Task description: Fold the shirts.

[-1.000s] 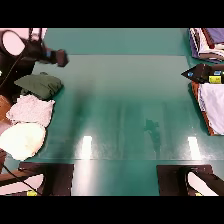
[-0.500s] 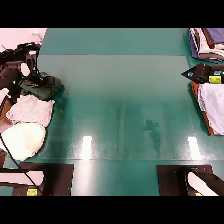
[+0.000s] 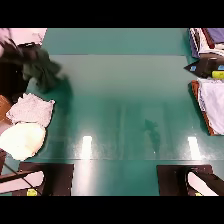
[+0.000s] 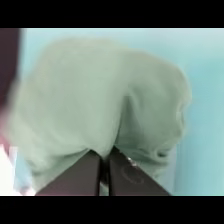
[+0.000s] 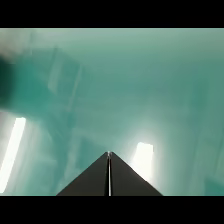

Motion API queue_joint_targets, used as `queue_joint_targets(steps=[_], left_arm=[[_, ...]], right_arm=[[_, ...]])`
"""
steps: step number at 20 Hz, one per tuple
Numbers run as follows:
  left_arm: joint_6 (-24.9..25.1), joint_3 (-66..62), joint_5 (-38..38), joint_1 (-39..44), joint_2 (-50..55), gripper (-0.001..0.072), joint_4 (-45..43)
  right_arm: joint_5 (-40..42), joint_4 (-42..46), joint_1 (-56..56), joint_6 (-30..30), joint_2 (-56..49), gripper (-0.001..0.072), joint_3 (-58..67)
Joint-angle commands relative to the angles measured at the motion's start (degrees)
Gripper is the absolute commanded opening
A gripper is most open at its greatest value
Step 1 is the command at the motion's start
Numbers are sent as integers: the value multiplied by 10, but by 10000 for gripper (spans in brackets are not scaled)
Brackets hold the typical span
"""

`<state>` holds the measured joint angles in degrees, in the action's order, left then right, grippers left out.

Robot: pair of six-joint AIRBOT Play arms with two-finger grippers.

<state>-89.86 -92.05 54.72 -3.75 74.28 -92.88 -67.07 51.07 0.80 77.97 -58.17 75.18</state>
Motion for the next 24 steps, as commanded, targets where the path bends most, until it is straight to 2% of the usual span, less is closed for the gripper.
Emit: queue_joint_targets(steps=[1,3,6,8,10,12,13,14,15,17,20,22,24], left_arm=[[37,-100,56,50,-108,26,1],[44,-121,82,109,-147,25,1],[38,-112,143,221,-153,25,1],[11,-85,176,308,-132,25,1],[11,-44,193,397,-97,26,7],[12,2,174,467,-57,31,34],[17,22,145,491,-36,198,57],[18,32,118,504,-16,498,63],[18,31,106,505,-2,546,59],[15,30,92,477,2,546,33],[-7,41,116,382,1,546,47],[-3,93,110,319,1,545,114],[31,172,75,280,7,546,201]], right_arm=[[8,-5,0,0,0,19,69],[10,-4,0,0,0,19,111],[8,-4,0,0,0,19,156],[3,-4,0,0,0,19,175],[-10,-4,0,0,0,20,186],[-28,-5,0,0,2,20,188],[-39,-5,0,0,2,20,188],[-49,-5,0,0,2,19,188],[-58,-5,0,0,2,19,188],[-77,-5,0,0,2,20,188],[-86,-5,0,0,3,19,188],[-86,-5,0,0,3,20,188],[-85,-5,0,0,3,20,187]])
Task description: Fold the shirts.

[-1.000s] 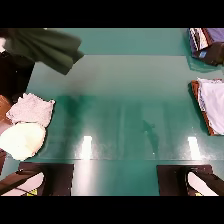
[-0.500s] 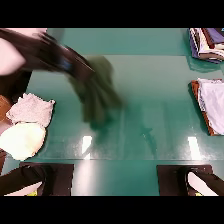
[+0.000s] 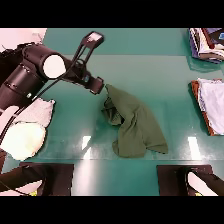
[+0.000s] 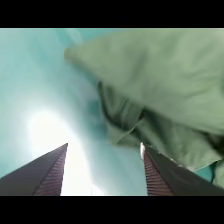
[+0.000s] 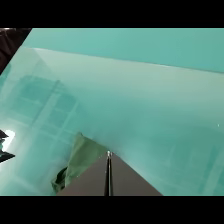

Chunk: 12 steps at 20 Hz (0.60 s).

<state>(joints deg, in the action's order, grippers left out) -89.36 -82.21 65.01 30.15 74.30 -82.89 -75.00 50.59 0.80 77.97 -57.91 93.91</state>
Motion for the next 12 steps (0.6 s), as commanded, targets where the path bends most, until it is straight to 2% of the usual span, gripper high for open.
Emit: queue_joint_targets(steps=[1,3,6,11,12], left_arm=[[47,115,-58,-70,9,546,145],[100,180,-120,-73,26,545,218],[150,204,-144,-71,87,545,294],[182,203,-179,-71,146,544,356],[183,203,-182,-71,150,469,356]], right_arm=[[-6,0,0,0,0,19,-1],[-6,0,0,0,0,19,-1],[-5,1,0,0,0,20,-1],[-6,1,0,0,0,19,-1],[-6,1,0,0,0,19,-1]])
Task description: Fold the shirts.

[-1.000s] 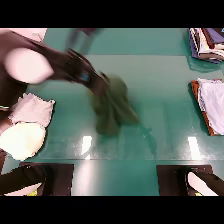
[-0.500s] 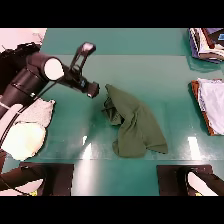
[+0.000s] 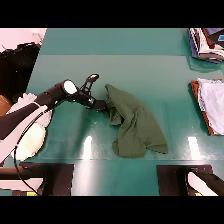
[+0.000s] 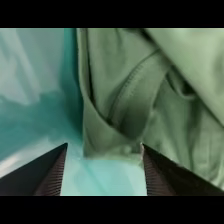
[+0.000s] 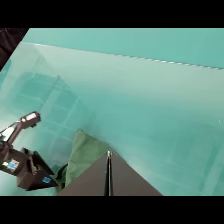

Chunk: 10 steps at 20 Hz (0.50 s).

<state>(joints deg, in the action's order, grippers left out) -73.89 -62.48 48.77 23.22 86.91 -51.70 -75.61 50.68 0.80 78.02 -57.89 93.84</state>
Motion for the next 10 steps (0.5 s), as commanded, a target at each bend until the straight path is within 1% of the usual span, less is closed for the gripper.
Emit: queue_joint_targets(steps=[1,2,3,5,7,8,10], left_arm=[[28,6,-25,-2,24,257,41],[28,3,-34,-2,24,68,41],[28,-4,-36,-5,24,27,33],[2,-42,-7,-34,14,26,-19],[-13,-89,17,-77,-9,27,-90],[-13,-108,19,-99,-21,27,-114],[-11,-137,18,-137,-43,27,-134]], right_arm=[[0,0,0,0,0,20,0],[0,0,0,0,0,19,0],[-2,1,0,0,0,20,0],[-35,17,0,1,0,19,0],[-92,82,0,32,2,19,-12],[-112,109,0,42,8,20,-42],[-125,153,0,47,28,21,-137]])
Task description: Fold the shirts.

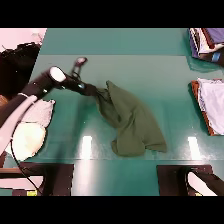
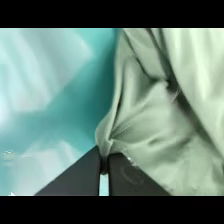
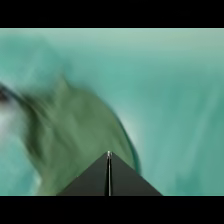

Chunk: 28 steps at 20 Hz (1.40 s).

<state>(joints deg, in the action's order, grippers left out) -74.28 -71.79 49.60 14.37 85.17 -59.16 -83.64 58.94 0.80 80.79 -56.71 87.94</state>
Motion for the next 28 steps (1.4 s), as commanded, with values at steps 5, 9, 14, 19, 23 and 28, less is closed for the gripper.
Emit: queue_joint_targets(steps=[5,9,14,19,23,28], left_arm=[[-7,-59,15,-82,-29,27,-81],[-7,-59,13,-82,-29,28,-82],[-7,-59,13,-82,-29,28,-82],[-7,-59,15,-82,-29,28,-82],[-7,-60,9,-82,-32,27,-91],[-8,-131,-5,-82,-104,27,-203]], right_arm=[[24,43,0,19,25,476,-422],[168,-92,2,-39,-44,431,-564],[232,-192,14,-98,-161,428,-536],[231,-183,110,-99,-263,285,-443],[230,-179,151,-106,-290,19,-377],[219,-2,108,-28,-188,17,-227]])
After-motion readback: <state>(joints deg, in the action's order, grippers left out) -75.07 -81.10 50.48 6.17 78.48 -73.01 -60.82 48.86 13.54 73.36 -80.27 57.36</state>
